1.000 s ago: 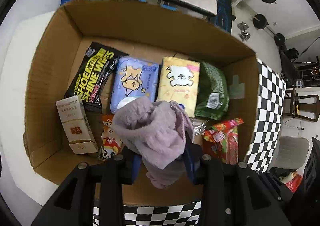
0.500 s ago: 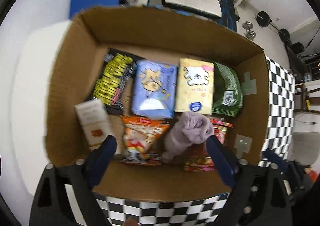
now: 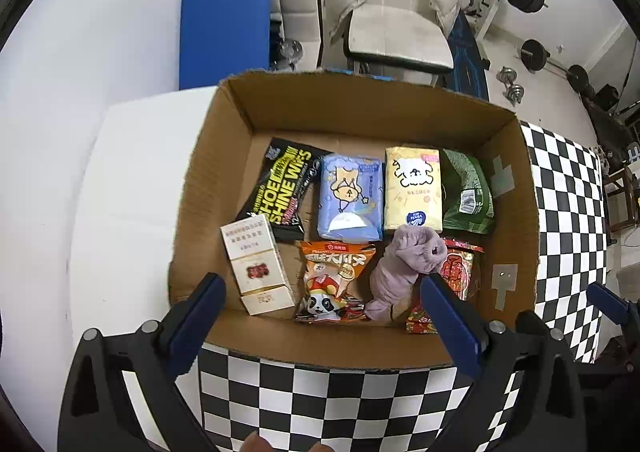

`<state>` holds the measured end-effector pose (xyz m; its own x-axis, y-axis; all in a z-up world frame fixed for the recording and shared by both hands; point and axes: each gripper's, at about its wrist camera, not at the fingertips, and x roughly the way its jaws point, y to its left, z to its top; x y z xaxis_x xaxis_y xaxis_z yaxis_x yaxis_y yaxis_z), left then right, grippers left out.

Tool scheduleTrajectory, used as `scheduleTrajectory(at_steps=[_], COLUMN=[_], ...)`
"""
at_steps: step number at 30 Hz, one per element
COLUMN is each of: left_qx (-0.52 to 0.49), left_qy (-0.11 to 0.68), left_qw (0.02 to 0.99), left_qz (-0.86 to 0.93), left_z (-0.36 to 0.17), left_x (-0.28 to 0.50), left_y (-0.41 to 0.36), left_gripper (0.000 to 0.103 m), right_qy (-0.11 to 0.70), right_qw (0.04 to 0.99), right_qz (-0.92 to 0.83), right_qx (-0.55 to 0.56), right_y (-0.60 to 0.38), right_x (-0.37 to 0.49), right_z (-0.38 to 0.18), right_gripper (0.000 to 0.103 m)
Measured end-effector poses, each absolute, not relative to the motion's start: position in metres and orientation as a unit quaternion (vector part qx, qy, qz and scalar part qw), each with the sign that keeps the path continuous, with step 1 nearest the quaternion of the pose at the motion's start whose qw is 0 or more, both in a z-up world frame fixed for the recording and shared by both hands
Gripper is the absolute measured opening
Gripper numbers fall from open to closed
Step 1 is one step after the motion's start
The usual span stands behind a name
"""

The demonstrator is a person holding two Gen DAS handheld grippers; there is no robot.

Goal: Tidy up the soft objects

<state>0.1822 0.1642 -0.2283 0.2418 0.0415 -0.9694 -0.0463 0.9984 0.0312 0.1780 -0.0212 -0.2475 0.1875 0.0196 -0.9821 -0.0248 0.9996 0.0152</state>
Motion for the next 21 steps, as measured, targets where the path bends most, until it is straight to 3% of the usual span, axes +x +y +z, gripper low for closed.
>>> scheduleTrajectory(at_steps=[13, 21], left_qx=[0.004, 0.000], left_qy=[0.577, 0.522], left_qw=[0.817, 0.853], left_qz=[0.017, 0.016], left_z=[-0.182, -0.094], left_x=[0.156, 0.101], left_y=[0.155, 0.142], left_gripper=[0.102, 0.102], right_qy=[0.618, 0.556], right_qw=[0.786, 0.830], right_qz=[0.002, 0.010], right_qx=[0.017, 0.033], right_y=[-0.037, -0.055], right_x=[0.159, 0.105], right_z=[-0.218, -0.120], right_gripper=[0.103, 0.103])
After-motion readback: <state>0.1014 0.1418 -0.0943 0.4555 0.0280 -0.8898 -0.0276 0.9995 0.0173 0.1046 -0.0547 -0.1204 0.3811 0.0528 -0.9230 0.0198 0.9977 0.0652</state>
